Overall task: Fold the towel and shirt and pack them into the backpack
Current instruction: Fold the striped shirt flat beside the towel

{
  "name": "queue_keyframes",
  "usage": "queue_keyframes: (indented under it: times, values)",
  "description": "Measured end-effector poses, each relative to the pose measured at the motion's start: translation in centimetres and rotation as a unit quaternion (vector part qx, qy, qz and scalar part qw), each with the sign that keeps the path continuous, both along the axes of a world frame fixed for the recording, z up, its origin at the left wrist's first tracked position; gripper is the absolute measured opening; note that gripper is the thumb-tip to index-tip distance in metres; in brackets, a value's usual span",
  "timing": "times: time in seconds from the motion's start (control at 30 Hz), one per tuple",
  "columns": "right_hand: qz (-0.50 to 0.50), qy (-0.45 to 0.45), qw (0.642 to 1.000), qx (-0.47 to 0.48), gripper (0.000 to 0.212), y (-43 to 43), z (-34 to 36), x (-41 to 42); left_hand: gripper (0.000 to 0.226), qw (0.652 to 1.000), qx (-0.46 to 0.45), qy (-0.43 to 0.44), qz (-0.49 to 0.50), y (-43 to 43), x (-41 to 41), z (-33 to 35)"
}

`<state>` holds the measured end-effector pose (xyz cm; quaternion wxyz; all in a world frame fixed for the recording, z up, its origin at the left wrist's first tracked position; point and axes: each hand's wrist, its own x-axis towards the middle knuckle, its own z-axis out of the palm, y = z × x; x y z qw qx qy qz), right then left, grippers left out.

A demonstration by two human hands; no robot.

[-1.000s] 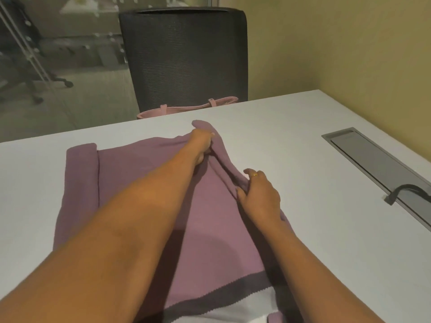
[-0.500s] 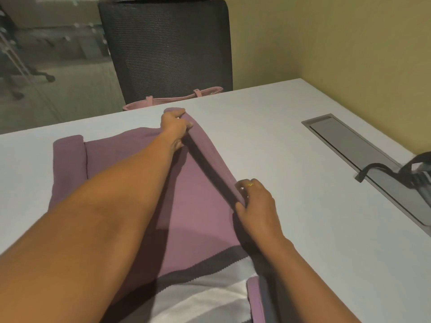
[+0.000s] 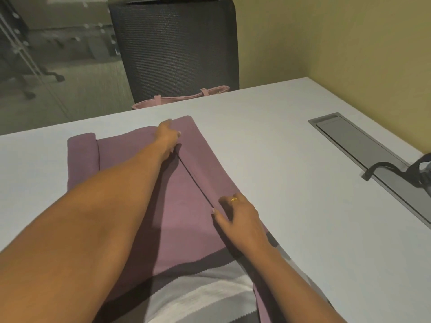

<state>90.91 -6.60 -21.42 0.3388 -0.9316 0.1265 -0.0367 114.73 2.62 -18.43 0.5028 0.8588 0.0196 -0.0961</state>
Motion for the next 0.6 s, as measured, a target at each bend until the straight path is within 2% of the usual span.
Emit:
queue_keyframes:
  times: [0.1, 0.27, 0.43, 0.6]
  values:
    - [-0.003, -0.01, 1.0, 0.016, 0.033, 0.0, 0.3, -0.5, 0.047, 0.987, 0.107, -0.073, -0.092, 0.1, -1.9, -0.5]
    - [-0.052, -0.058, 0.996, 0.035, 0.021, -0.9, 0.4, -1.7, 0.039, 0.954, 0.136, -0.137, -0.227, 0.1, -10.2, -2.8]
    - [-0.085, -0.122, 0.989, 0.025, 0.015, -1.4, 1.6, -5.9, 0.03, 0.966, 0.096, -0.154, -0.186, 3.5, -21.3, -2.5]
    - [-0.013, -0.059, 0.996, -0.063, 0.017, -1.6, 2.1, -10.8, 0.028, 0.957, 0.169, -0.14, -0.189, 8.3, -28.9, -2.3]
